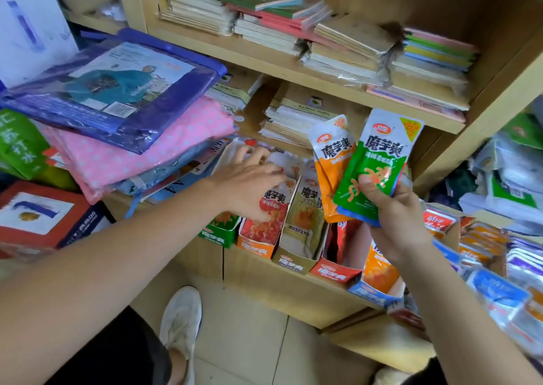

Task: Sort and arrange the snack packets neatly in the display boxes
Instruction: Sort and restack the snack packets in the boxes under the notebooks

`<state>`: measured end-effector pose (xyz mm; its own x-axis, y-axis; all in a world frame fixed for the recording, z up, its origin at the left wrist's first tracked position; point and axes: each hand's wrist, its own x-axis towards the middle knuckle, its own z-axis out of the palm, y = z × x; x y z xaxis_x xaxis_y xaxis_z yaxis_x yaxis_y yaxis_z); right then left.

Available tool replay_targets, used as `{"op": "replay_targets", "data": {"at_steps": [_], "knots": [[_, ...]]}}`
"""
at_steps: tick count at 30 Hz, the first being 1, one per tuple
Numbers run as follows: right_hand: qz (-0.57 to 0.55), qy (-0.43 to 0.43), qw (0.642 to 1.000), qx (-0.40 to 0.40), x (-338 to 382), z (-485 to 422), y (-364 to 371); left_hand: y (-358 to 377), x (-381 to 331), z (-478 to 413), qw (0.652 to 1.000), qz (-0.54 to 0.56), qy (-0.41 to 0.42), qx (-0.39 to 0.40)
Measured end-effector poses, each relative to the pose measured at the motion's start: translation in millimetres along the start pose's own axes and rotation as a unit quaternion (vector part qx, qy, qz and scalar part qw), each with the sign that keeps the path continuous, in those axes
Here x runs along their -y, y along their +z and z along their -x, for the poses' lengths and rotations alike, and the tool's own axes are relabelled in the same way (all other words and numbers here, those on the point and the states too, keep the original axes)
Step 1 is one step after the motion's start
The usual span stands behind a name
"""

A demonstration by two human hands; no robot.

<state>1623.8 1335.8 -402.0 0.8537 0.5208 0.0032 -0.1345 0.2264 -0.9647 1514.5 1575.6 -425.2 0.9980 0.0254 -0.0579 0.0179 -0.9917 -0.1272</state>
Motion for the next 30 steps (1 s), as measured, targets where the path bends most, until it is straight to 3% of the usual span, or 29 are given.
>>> {"op": "replay_targets", "data": {"at_steps": [6,14,19,21,24,30], "knots": [[0.003,0.013,1.0,0.001,-11,1,-5,-1,1,-20,0.999,-0.051,-0.001,0.014],[0.022,-0.001,1.0,0.003,-16,0,-5,-14,7,-16,0.998,0.063,-0.008,-0.007],[0.02,-0.002,1.0,-0.003,-17,1,-4,-14,-2,43,0.978,0.189,0.023,-0.083],[0.02,-0.001,1.0,-0.002,-17,1,-4,-9,-7,68,0.978,0.197,0.049,-0.05],[0.019,0.003,1.0,-0.005,-16,1,-4,-10,-7,87,0.972,0.232,0.021,-0.013],[0.025,0.002,1.0,-0.007,-15,2,-4,-25,4,47,0.942,0.313,-0.01,-0.12]]}}
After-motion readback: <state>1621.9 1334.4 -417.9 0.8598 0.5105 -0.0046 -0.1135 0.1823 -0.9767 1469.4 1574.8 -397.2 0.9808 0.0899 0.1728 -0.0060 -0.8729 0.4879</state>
